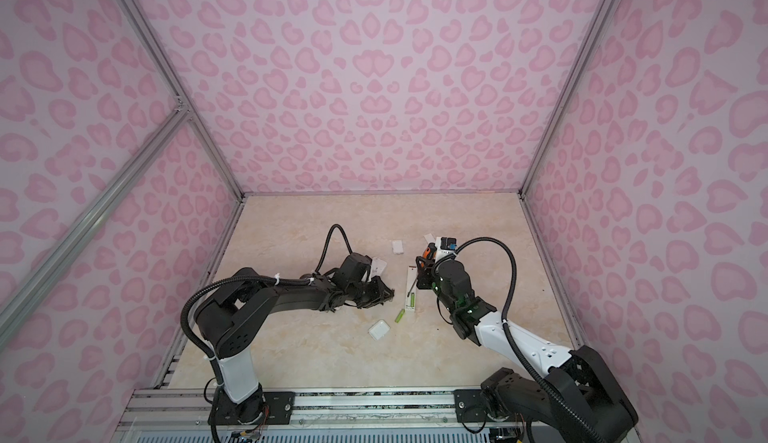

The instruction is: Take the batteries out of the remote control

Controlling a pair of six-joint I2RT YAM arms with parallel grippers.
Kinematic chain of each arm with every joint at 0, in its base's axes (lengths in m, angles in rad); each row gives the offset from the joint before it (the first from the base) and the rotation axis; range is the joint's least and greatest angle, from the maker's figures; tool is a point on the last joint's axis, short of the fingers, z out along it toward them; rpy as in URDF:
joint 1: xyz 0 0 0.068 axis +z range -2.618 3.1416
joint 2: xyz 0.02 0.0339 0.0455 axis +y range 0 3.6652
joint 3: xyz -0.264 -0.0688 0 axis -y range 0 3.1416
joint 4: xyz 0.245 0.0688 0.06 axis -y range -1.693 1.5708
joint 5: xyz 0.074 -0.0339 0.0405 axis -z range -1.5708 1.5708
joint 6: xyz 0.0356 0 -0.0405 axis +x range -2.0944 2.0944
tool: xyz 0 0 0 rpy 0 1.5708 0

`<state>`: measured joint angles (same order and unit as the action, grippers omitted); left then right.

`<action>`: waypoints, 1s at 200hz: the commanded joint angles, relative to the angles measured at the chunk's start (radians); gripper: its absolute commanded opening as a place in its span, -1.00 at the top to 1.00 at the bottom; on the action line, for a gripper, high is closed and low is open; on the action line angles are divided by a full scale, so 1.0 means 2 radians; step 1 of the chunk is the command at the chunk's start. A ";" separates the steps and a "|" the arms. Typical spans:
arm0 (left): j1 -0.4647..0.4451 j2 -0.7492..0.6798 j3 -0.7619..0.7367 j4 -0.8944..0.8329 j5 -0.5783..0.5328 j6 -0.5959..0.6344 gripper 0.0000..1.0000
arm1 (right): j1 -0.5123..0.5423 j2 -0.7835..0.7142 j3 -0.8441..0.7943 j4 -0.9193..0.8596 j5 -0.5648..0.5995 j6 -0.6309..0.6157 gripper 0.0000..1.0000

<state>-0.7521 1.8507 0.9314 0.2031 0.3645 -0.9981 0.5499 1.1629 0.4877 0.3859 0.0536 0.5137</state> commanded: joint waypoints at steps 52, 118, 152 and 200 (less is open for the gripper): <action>-0.014 -0.013 0.039 -0.049 -0.019 0.039 0.46 | 0.026 0.014 0.022 -0.040 0.060 -0.055 1.00; -0.021 0.008 0.046 -0.041 -0.007 0.030 0.46 | 0.043 0.029 0.030 -0.045 0.074 -0.074 1.00; -0.024 0.020 0.049 -0.035 0.003 0.021 0.46 | 0.049 0.037 0.032 -0.044 0.076 -0.079 1.00; -0.032 0.029 0.051 -0.028 0.009 0.012 0.52 | 0.054 0.045 0.024 -0.026 0.080 -0.074 1.00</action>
<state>-0.8097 1.8927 1.0233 0.1249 0.3676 -0.9630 0.6544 1.2449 0.5518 0.3096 0.2062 0.3573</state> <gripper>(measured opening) 0.252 0.222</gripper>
